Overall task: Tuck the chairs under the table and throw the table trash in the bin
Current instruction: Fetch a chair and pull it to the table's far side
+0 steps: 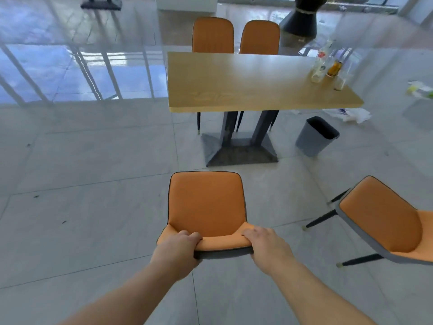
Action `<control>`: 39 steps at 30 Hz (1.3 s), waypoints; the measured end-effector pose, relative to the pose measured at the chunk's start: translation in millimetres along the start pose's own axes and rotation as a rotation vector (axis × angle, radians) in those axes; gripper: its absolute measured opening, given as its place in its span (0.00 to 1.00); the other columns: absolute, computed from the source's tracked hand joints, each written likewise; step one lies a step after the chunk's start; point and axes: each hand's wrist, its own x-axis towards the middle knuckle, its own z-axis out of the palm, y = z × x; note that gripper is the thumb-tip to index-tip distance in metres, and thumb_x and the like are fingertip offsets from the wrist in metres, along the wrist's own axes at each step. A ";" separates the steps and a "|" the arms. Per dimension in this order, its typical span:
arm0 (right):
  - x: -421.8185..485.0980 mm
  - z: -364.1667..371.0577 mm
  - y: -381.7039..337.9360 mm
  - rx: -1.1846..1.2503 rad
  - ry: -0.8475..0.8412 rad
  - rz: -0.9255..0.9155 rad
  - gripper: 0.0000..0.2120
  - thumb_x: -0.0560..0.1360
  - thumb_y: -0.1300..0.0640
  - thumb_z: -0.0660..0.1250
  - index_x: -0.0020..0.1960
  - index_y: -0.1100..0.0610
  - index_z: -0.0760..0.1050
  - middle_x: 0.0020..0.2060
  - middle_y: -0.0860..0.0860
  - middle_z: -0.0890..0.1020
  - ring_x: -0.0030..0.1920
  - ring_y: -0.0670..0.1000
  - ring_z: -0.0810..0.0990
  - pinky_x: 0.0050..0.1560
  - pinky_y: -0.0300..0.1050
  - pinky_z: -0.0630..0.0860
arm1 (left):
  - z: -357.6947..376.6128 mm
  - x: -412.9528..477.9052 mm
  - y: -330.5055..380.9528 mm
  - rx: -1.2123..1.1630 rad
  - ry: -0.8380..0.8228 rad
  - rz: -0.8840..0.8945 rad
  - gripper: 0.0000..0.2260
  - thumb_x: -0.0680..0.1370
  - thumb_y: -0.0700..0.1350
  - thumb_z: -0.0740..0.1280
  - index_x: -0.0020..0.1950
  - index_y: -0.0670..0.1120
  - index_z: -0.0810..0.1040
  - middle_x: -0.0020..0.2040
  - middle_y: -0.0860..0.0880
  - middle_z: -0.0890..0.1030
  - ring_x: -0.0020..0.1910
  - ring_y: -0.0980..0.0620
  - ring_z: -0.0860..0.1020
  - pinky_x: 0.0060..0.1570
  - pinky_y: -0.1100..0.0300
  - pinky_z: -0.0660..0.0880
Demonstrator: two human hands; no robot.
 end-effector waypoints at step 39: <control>175.9 -183.5 148.5 0.048 0.161 -0.160 0.33 0.77 0.37 0.65 0.76 0.50 0.63 0.71 0.50 0.70 0.70 0.56 0.67 0.66 0.54 0.69 | -138.9 235.2 114.1 -0.023 0.115 -0.215 0.36 0.73 0.67 0.70 0.77 0.56 0.65 0.72 0.54 0.71 0.70 0.48 0.69 0.63 0.48 0.75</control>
